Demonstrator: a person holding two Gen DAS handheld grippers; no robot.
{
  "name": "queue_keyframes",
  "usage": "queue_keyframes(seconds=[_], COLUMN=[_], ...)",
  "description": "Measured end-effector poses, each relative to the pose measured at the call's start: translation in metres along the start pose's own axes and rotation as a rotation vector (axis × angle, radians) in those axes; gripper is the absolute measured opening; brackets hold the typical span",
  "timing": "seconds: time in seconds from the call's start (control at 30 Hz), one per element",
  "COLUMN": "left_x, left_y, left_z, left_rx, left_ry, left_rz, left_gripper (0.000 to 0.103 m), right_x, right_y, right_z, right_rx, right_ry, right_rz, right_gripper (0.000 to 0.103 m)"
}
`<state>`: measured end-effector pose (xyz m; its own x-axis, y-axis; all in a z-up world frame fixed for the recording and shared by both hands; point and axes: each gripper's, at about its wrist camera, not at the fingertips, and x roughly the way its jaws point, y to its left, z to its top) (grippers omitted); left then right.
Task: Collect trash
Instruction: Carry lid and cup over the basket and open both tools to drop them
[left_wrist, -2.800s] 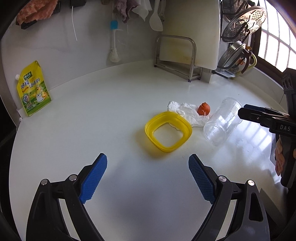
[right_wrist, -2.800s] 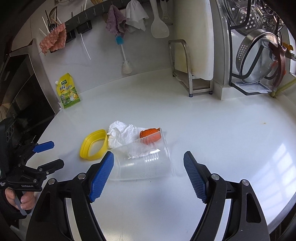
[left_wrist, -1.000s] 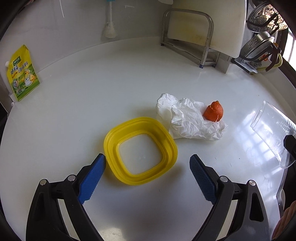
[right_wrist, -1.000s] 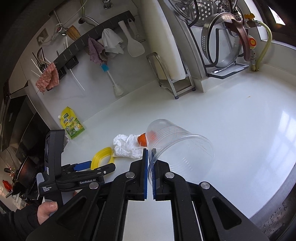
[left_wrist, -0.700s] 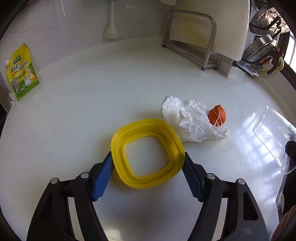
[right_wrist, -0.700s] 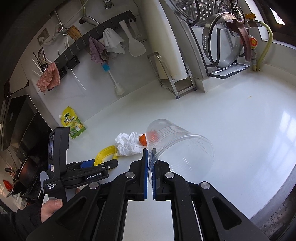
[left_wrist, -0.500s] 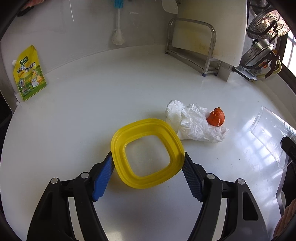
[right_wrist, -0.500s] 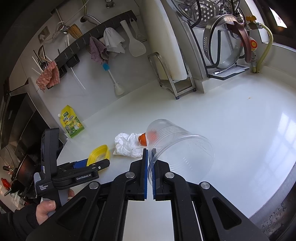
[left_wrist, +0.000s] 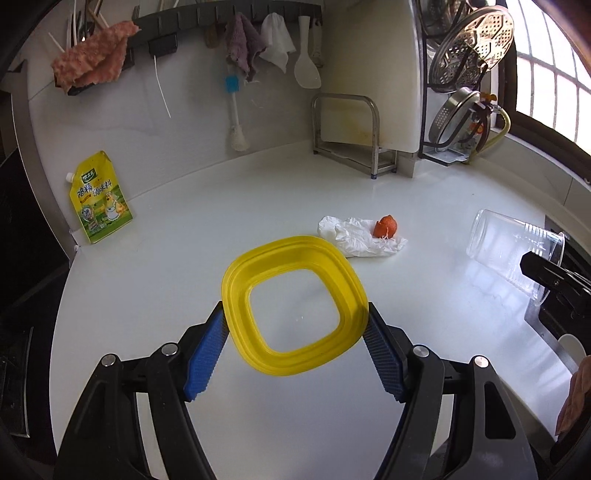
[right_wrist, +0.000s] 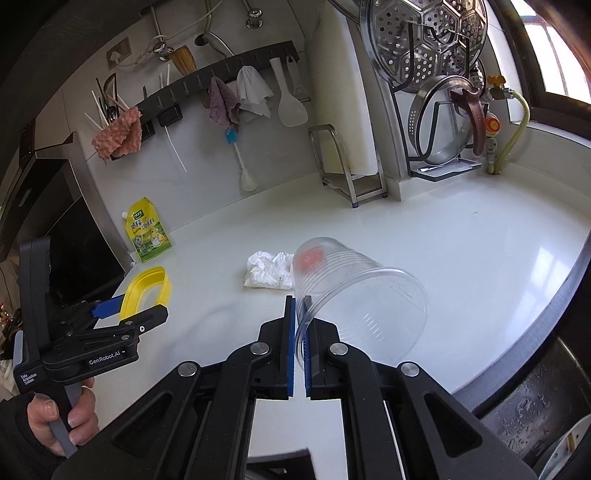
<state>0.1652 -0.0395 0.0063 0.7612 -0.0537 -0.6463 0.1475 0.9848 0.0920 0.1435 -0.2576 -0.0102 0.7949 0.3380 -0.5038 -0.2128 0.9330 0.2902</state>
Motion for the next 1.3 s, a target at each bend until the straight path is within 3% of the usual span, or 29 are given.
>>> queue_keyframes(seconds=[0.3,0.57,1.07,1.3], left_x=[-0.065,-0.103,-0.125,-0.123], left_y=[-0.015,-0.015,-0.012,-0.023], left_z=[-0.050,-0.102,-0.184,-0.202], left_rx=[0.033,0.075,0.059,0.093], left_ry=[-0.054,-0.033,0.070,0.106], left_rz=[-0.059,-0.084,-0.149,-0.169], left_gripper=[0.070,0.070,0.070,0.070], right_x=[-0.064,-0.106,-0.148,-0.149], right_y=[0.038,0.071,0.096,0.102], right_z=[-0.063,-0.130,-0.198,-0.211], right_rx=[0.027,0.072,0.090,0.096], right_ry=[0.013,0.029,0.098,0.127], right_rz=[-0.050,-0.085,-0.105,-0.106], right_gripper=[0.004,0.004,0.004,0.004])
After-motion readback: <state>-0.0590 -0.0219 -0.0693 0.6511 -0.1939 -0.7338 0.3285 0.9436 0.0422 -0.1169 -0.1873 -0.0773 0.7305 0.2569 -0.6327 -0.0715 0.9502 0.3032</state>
